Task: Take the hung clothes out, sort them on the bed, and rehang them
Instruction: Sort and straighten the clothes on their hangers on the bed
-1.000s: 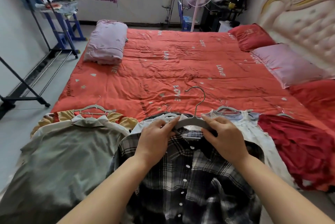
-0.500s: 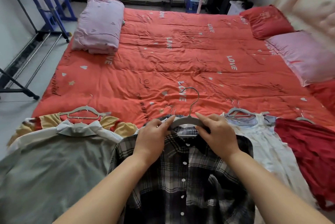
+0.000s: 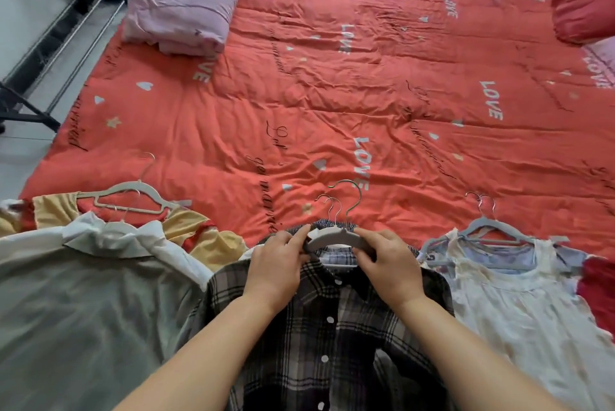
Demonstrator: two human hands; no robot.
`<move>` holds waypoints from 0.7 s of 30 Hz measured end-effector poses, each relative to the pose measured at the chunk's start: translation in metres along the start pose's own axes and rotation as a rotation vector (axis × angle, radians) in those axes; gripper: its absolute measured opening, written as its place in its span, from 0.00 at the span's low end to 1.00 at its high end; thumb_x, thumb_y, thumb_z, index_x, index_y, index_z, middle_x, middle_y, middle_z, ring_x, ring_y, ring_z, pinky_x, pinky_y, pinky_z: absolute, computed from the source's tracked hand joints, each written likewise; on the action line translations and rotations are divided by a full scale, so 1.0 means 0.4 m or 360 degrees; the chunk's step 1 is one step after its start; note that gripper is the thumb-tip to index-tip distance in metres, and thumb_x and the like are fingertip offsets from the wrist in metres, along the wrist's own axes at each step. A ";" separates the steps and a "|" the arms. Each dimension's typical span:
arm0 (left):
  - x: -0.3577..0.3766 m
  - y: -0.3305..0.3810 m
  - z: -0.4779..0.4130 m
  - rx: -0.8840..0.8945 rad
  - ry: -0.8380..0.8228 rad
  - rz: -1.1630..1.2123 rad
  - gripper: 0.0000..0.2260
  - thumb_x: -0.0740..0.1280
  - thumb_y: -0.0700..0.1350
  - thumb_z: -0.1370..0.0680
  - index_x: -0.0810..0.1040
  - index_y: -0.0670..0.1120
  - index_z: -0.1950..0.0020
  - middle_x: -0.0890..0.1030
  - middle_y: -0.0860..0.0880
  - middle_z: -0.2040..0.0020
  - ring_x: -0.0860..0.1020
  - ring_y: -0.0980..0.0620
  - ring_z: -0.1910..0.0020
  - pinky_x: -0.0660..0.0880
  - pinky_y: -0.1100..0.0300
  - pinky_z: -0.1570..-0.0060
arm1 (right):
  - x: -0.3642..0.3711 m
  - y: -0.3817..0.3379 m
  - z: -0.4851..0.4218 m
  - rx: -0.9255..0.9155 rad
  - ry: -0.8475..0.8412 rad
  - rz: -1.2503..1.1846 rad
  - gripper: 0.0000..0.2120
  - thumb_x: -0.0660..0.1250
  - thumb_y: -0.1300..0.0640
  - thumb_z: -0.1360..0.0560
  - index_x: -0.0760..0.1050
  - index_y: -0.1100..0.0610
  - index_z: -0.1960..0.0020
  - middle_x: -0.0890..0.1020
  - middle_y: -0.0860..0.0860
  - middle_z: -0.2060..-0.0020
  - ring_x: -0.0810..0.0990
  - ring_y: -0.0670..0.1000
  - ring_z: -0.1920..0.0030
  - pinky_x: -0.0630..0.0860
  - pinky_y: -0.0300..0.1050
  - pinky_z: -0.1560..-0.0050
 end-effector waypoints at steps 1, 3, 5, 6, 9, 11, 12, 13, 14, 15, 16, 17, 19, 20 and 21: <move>0.029 -0.012 -0.021 -0.0037 -0.0029 -0.0015 0.23 0.60 0.46 0.20 0.61 0.53 0.26 0.74 0.49 0.42 0.72 0.47 0.41 0.65 0.54 0.45 | 0.028 0.025 -0.021 0.0034 -0.0037 0.0011 0.16 0.67 0.55 0.26 0.77 0.51 0.38 0.79 0.51 0.51 0.75 0.52 0.46 0.72 0.47 0.54; 0.090 -0.036 -0.056 -0.0105 -0.0104 -0.0077 0.23 0.58 0.43 0.20 0.61 0.52 0.26 0.73 0.49 0.41 0.70 0.46 0.40 0.64 0.54 0.45 | 0.087 0.080 -0.057 0.0100 -0.0119 0.0053 0.16 0.66 0.54 0.25 0.76 0.50 0.37 0.78 0.51 0.50 0.74 0.52 0.44 0.71 0.46 0.53; 0.143 -0.060 -0.073 -0.0166 -0.0163 -0.0114 0.25 0.58 0.40 0.22 0.61 0.52 0.26 0.73 0.50 0.39 0.69 0.47 0.39 0.63 0.55 0.44 | 0.151 0.128 -0.085 0.0154 -0.0210 0.0078 0.16 0.65 0.54 0.25 0.76 0.51 0.38 0.77 0.51 0.50 0.74 0.53 0.43 0.72 0.47 0.52; 0.164 -0.070 -0.077 -0.0186 -0.0174 -0.0109 0.25 0.58 0.39 0.23 0.61 0.51 0.26 0.72 0.50 0.38 0.68 0.48 0.38 0.62 0.56 0.43 | 0.181 0.149 -0.097 0.0182 -0.0244 0.0087 0.16 0.65 0.55 0.25 0.76 0.51 0.38 0.77 0.52 0.50 0.74 0.53 0.43 0.72 0.48 0.51; 0.214 -0.103 -0.076 -0.0248 -0.0211 -0.0072 0.25 0.58 0.38 0.23 0.61 0.52 0.26 0.68 0.51 0.34 0.65 0.50 0.34 0.60 0.57 0.40 | 0.256 0.198 -0.129 0.0263 -0.0252 0.0124 0.18 0.65 0.56 0.25 0.74 0.55 0.36 0.77 0.55 0.45 0.72 0.56 0.40 0.70 0.50 0.43; 0.235 -0.126 -0.068 -0.0285 -0.0244 -0.0071 0.25 0.58 0.39 0.22 0.61 0.51 0.26 0.67 0.52 0.33 0.63 0.51 0.32 0.59 0.57 0.38 | 0.293 0.224 -0.135 0.0346 -0.0267 0.0150 0.19 0.65 0.58 0.25 0.73 0.57 0.34 0.76 0.57 0.42 0.70 0.58 0.39 0.66 0.51 0.39; 0.240 -0.136 -0.062 -0.0302 -0.0248 -0.0071 0.24 0.58 0.39 0.22 0.62 0.51 0.26 0.67 0.51 0.33 0.63 0.50 0.32 0.59 0.57 0.37 | 0.308 0.229 -0.131 0.0356 -0.0294 0.0160 0.19 0.65 0.58 0.25 0.73 0.58 0.35 0.75 0.58 0.42 0.70 0.59 0.39 0.66 0.52 0.38; 0.243 -0.144 -0.055 -0.0320 -0.0259 -0.0072 0.23 0.59 0.39 0.22 0.63 0.50 0.27 0.67 0.51 0.33 0.63 0.50 0.32 0.59 0.56 0.37 | 0.321 0.226 -0.124 0.0335 -0.0326 0.0168 0.19 0.65 0.59 0.26 0.73 0.59 0.36 0.76 0.58 0.43 0.70 0.59 0.39 0.66 0.53 0.38; 0.245 -0.151 -0.047 -0.0338 -0.0280 -0.0085 0.23 0.59 0.40 0.22 0.64 0.50 0.27 0.67 0.51 0.32 0.63 0.50 0.32 0.59 0.56 0.37 | 0.330 0.217 -0.113 0.0287 -0.0346 0.0175 0.18 0.66 0.60 0.27 0.74 0.59 0.37 0.77 0.58 0.44 0.71 0.61 0.39 0.67 0.54 0.38; 0.246 -0.157 -0.040 -0.0351 -0.0308 -0.0110 0.22 0.58 0.40 0.22 0.64 0.50 0.27 0.67 0.51 0.32 0.63 0.50 0.32 0.59 0.56 0.36 | 0.335 0.204 -0.100 0.0222 -0.0350 0.0180 0.18 0.68 0.62 0.29 0.76 0.60 0.39 0.78 0.59 0.46 0.73 0.62 0.41 0.69 0.56 0.39; 0.245 -0.161 -0.033 -0.0354 -0.0326 -0.0131 0.22 0.58 0.41 0.21 0.63 0.50 0.28 0.66 0.51 0.31 0.62 0.50 0.32 0.59 0.56 0.36 | 0.336 0.190 -0.086 0.0150 -0.0336 0.0184 0.18 0.71 0.63 0.31 0.77 0.61 0.42 0.79 0.59 0.50 0.75 0.63 0.45 0.71 0.57 0.42; 0.240 -0.163 -0.029 -0.0355 -0.0328 -0.0141 0.21 0.58 0.42 0.21 0.63 0.51 0.28 0.65 0.52 0.31 0.62 0.51 0.32 0.59 0.56 0.36 | 0.336 0.175 -0.072 0.0086 -0.0319 0.0187 0.17 0.72 0.64 0.33 0.79 0.61 0.45 0.80 0.59 0.53 0.77 0.63 0.48 0.74 0.57 0.46; 0.220 -0.163 -0.021 -0.0361 -0.0316 -0.0130 0.21 0.58 0.42 0.21 0.63 0.51 0.27 0.66 0.52 0.32 0.63 0.51 0.32 0.59 0.56 0.36 | 0.333 0.137 -0.050 0.0000 -0.0325 0.0179 0.16 0.74 0.65 0.36 0.80 0.61 0.49 0.80 0.56 0.56 0.79 0.62 0.53 0.76 0.56 0.51; 0.206 -0.163 -0.015 -0.0369 -0.0304 -0.0121 0.21 0.58 0.42 0.21 0.63 0.51 0.28 0.66 0.52 0.32 0.63 0.51 0.33 0.59 0.56 0.36 | 0.331 0.113 -0.040 -0.0040 -0.0332 0.0163 0.15 0.75 0.64 0.36 0.80 0.60 0.49 0.80 0.55 0.56 0.79 0.61 0.54 0.77 0.55 0.53; 0.191 -0.164 -0.008 -0.0378 -0.0293 -0.0122 0.21 0.58 0.41 0.22 0.64 0.51 0.28 0.67 0.52 0.33 0.63 0.50 0.33 0.59 0.56 0.36 | 0.328 0.089 -0.033 -0.0085 -0.0330 0.0143 0.15 0.75 0.64 0.36 0.80 0.59 0.50 0.80 0.55 0.56 0.79 0.60 0.55 0.77 0.55 0.54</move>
Point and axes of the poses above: each hand's wrist, its own z-axis away from the middle knuckle, its own x-axis out of the palm, y = z × x, the point moved 8 cm from there along -z, towards the middle knuckle
